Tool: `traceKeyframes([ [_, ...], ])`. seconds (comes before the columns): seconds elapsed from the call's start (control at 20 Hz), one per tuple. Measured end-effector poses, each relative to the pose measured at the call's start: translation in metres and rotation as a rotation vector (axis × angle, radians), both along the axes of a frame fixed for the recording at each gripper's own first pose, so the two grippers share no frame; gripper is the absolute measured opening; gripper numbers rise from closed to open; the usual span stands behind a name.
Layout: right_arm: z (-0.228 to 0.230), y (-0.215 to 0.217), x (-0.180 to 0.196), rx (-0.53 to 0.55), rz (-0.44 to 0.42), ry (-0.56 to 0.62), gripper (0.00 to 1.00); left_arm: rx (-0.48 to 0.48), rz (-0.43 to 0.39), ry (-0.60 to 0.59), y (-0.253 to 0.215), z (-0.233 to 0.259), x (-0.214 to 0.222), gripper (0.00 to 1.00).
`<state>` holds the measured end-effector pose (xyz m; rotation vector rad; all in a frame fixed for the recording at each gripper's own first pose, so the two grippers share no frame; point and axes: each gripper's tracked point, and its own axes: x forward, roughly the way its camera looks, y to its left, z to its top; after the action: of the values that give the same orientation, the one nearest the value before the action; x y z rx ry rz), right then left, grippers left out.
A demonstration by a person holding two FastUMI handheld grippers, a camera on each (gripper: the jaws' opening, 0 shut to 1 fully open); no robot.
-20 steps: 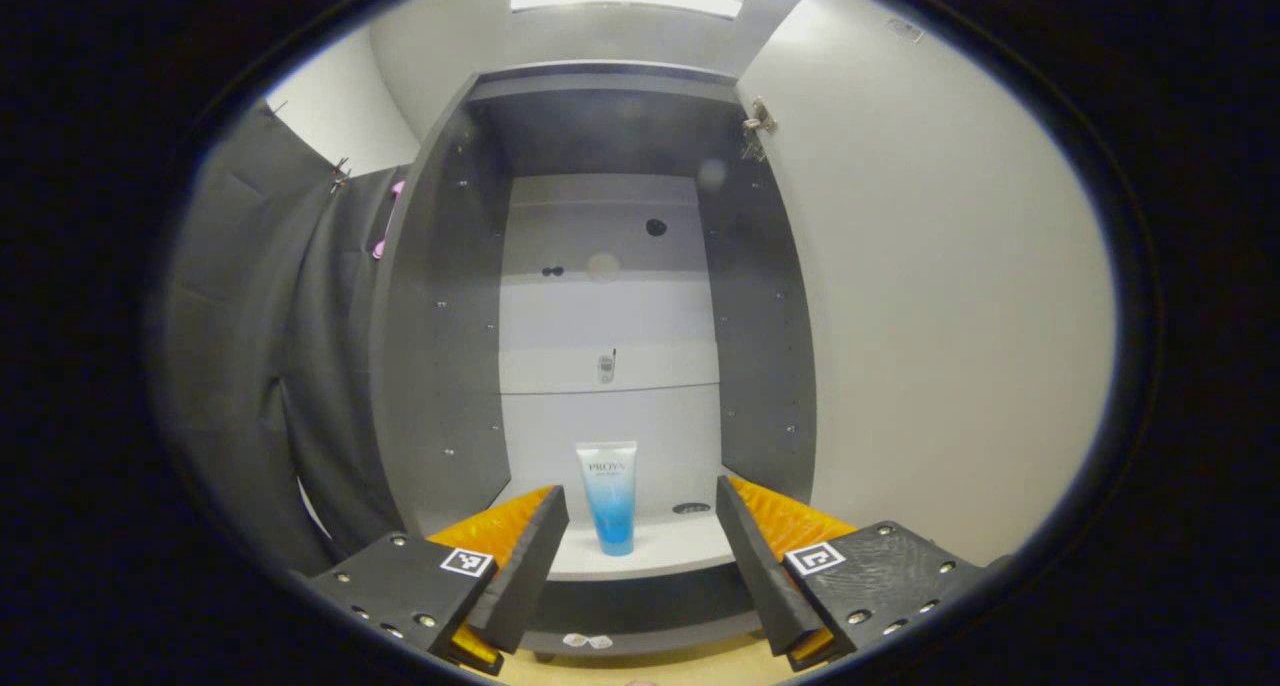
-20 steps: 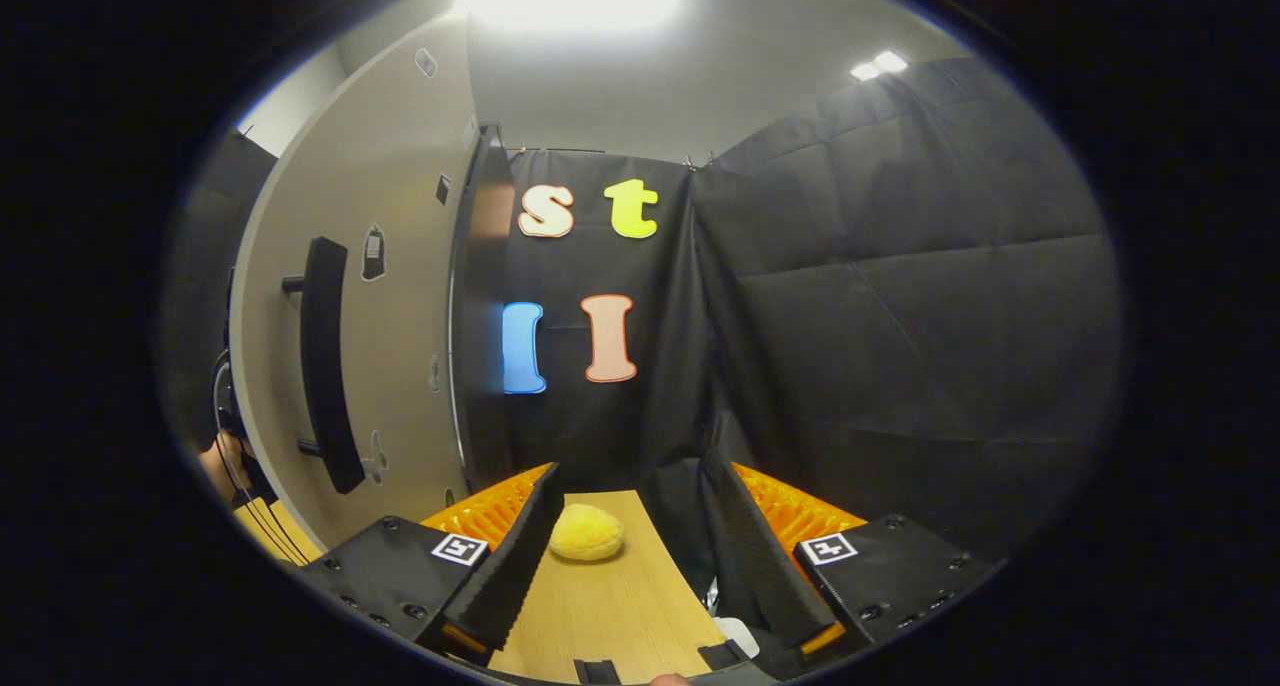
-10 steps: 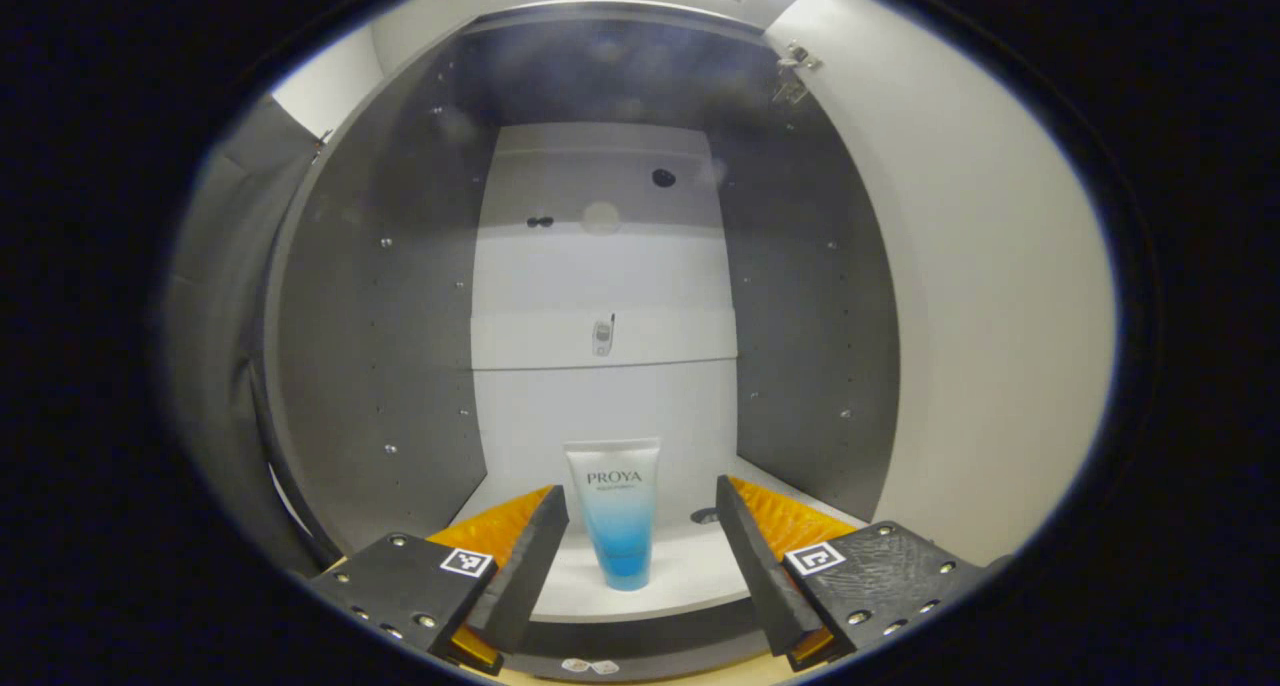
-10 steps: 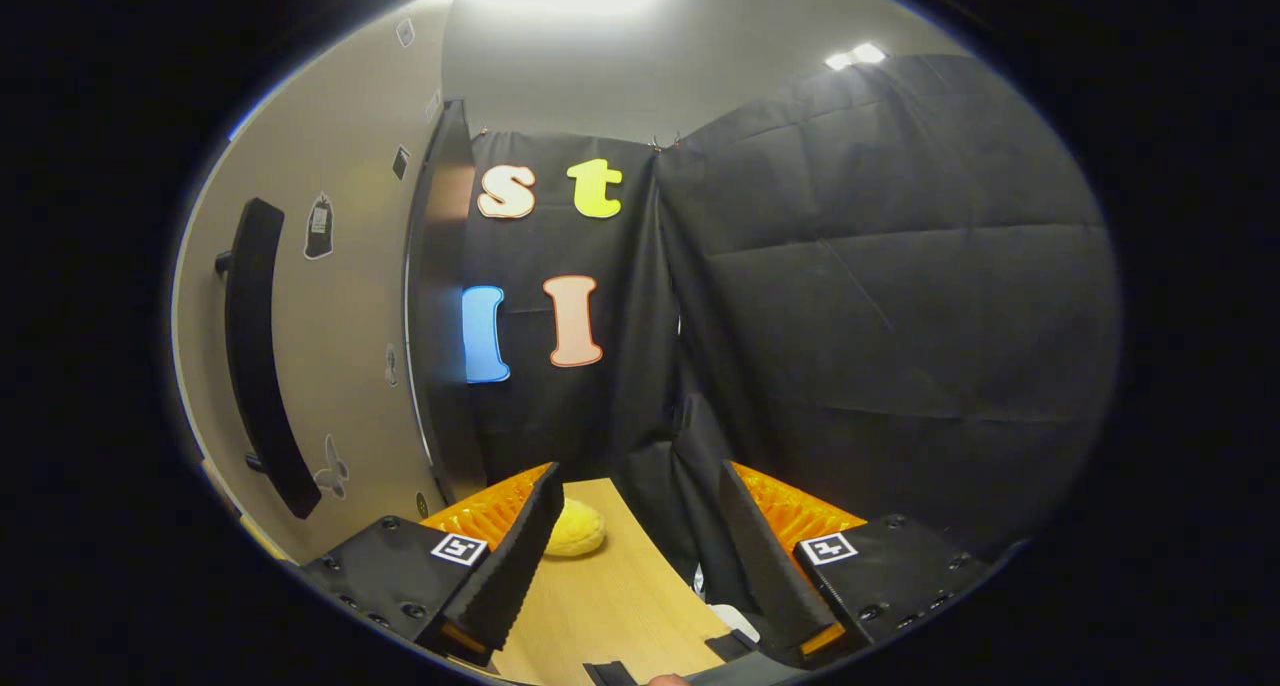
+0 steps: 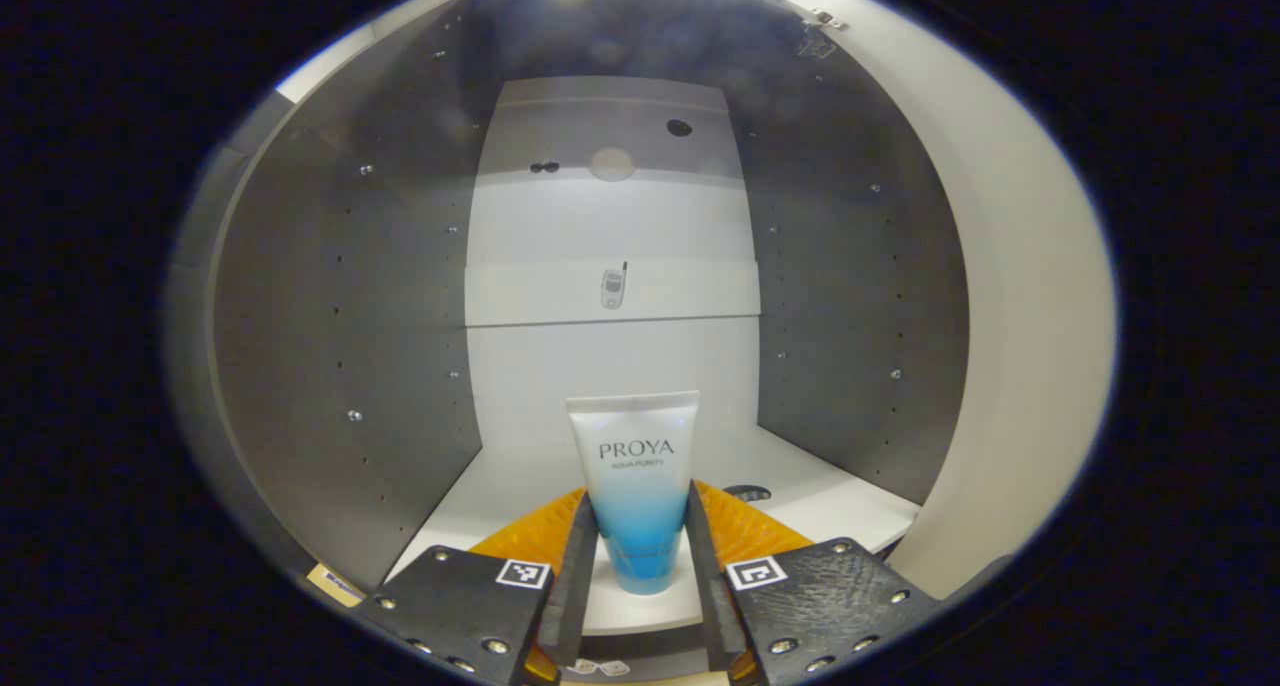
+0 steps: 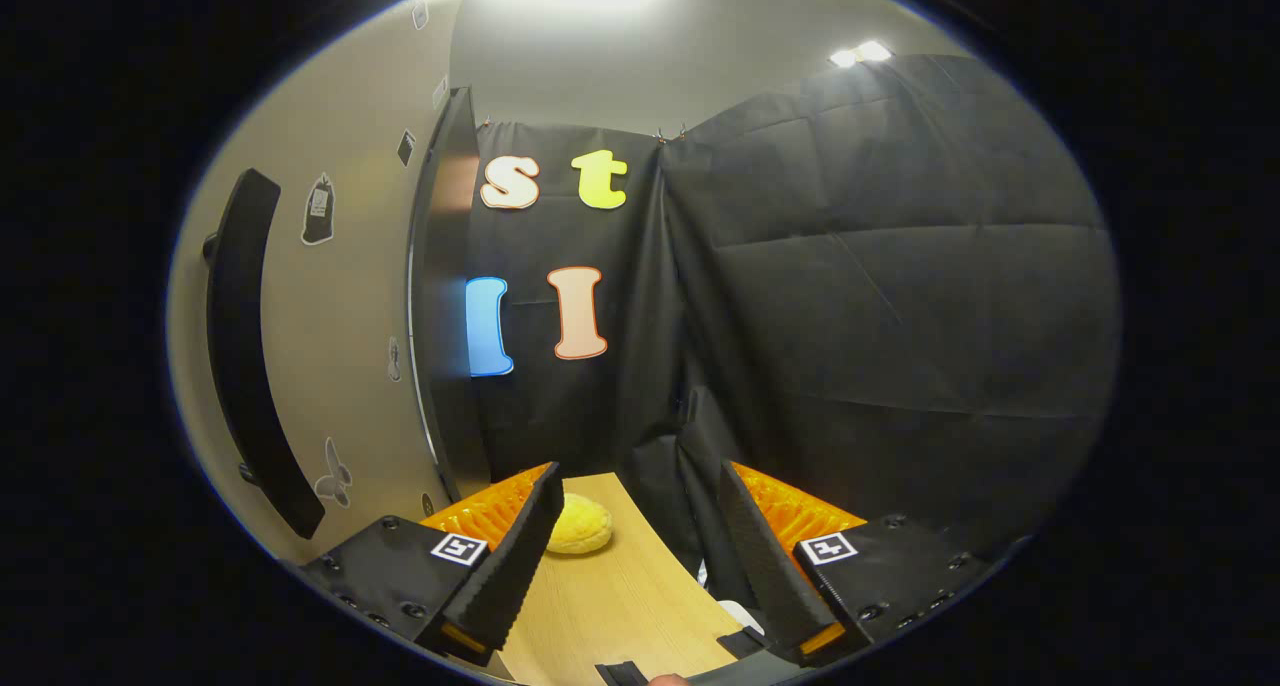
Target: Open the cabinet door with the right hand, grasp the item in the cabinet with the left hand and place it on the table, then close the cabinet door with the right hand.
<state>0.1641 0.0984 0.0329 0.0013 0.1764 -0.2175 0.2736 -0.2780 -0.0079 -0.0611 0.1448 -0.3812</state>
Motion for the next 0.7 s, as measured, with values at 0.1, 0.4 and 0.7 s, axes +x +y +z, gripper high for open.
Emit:
traceKeyframes([
  [0.1, -0.001, 0.000, 0.001, 0.004, 0.012, -0.001, 0.98, -0.006, 0.000, -0.003, 0.002, 0.003, -0.004, 0.48],
  [0.4, 0.000, 0.003, 0.007, 0.023, 0.069, -0.012, 0.98, -0.007, 0.030, -0.044, 0.028, 0.017, -0.036, 0.48],
  [0.7, -0.002, 0.005, 0.011, 0.033, 0.146, -0.014, 0.98, 0.001, 0.094, -0.078, 0.064, 0.023, -0.075, 0.49],
])
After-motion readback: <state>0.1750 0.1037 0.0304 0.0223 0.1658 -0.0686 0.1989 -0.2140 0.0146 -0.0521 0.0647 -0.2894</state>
